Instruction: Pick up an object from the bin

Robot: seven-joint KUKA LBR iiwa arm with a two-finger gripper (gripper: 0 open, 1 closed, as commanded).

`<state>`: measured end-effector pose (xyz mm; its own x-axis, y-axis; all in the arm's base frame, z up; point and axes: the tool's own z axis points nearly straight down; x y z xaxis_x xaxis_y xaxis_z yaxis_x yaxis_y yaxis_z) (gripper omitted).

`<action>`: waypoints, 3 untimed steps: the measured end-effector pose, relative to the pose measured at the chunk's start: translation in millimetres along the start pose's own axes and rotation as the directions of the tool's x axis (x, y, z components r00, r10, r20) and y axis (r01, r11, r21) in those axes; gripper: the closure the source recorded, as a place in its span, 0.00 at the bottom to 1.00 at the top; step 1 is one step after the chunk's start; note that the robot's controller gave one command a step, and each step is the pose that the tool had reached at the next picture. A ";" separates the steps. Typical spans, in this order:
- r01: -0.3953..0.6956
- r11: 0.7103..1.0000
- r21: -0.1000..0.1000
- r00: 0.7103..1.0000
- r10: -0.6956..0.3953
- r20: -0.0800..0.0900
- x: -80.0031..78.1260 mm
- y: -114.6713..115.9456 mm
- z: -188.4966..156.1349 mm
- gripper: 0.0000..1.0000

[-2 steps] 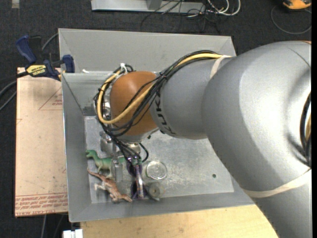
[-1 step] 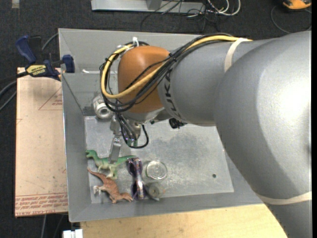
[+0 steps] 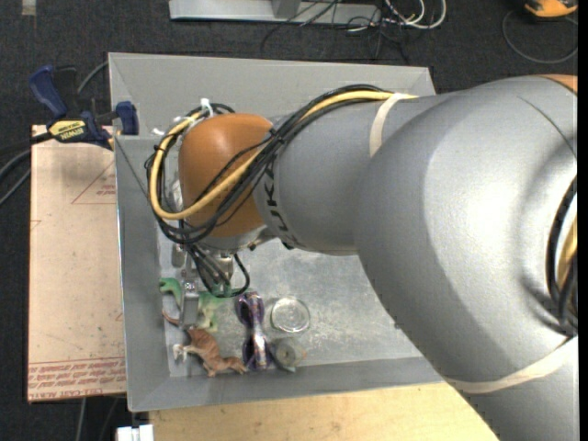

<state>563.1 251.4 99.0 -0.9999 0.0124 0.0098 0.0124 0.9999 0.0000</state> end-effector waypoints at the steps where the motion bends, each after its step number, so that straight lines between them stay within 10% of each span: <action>1: -0.173 0.985 -0.009 0.985 0.173 0.017 15.5 -18.7 28.5 0.00; 2: -0.387 0.922 0.000 0.922 0.387 0.005 20.8 -8.6 27.6 1.00; 3: -0.387 0.922 0.000 0.922 0.387 0.005 20.8 -8.6 27.6 1.00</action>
Offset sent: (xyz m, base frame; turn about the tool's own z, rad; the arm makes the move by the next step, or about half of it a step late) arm -0.0234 -0.0067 -0.0290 0.3984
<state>541.9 243.1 71.6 -0.9173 0.3981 0.0043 0.3981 0.9173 -0.0033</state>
